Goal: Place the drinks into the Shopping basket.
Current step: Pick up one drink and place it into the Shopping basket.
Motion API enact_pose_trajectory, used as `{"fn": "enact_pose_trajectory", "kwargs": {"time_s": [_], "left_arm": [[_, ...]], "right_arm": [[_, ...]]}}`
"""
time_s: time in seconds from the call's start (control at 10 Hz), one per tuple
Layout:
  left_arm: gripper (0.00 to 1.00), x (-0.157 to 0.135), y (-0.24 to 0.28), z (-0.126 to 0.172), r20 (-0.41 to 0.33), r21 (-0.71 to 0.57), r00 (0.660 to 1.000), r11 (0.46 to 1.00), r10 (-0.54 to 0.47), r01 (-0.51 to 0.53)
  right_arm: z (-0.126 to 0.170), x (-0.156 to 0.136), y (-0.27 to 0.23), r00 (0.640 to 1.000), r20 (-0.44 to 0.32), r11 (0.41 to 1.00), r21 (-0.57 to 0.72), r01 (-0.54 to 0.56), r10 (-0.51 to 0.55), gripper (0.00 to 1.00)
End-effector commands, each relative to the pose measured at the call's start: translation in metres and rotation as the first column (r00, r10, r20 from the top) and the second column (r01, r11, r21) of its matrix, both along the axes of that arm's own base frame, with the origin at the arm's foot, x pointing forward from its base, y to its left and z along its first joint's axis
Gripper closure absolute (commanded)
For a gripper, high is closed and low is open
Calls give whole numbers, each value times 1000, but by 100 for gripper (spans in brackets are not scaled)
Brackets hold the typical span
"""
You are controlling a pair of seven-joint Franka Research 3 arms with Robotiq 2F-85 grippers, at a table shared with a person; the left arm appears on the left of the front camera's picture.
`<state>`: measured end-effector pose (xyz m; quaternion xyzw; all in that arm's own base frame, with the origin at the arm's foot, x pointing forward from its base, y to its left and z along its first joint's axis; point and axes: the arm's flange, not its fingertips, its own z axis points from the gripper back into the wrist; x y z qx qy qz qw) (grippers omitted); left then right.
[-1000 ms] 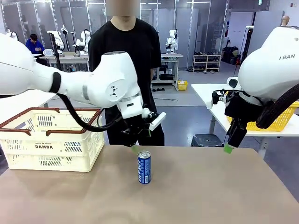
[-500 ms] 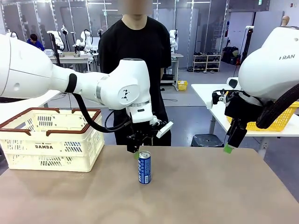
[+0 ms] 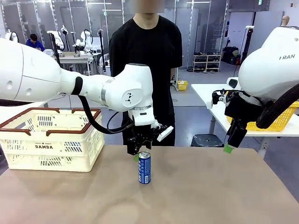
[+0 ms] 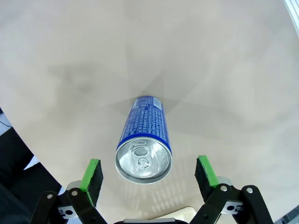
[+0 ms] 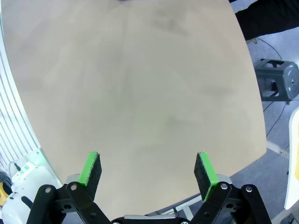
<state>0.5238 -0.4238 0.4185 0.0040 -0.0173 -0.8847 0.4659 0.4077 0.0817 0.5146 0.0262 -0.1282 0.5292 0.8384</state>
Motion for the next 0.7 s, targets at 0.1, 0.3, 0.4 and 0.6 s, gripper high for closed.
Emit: {"fn": "enact_pose_trajectory", "kwargs": {"time_s": [0.1,0.3,0.4,0.6], "left_arm": [[0,5,-7,-11,-14,52,1000,998,24,-23],[0,11,-7,-26,-38,32,999,999,22,-21],[0,12,-9,-33,-55,32,998,999,31,-29],[0,11,-10,-45,-71,45,997,998,45,-42]], "right_arm": [[0,-1,0,1000,1,1000,1,0,0,0],[0,-1,0,1000,1,1000,1,0,0,0],[0,-1,0,1000,1,1000,1,0,0,0],[0,-1,0,1000,1,1000,1,0,0,0]]}}
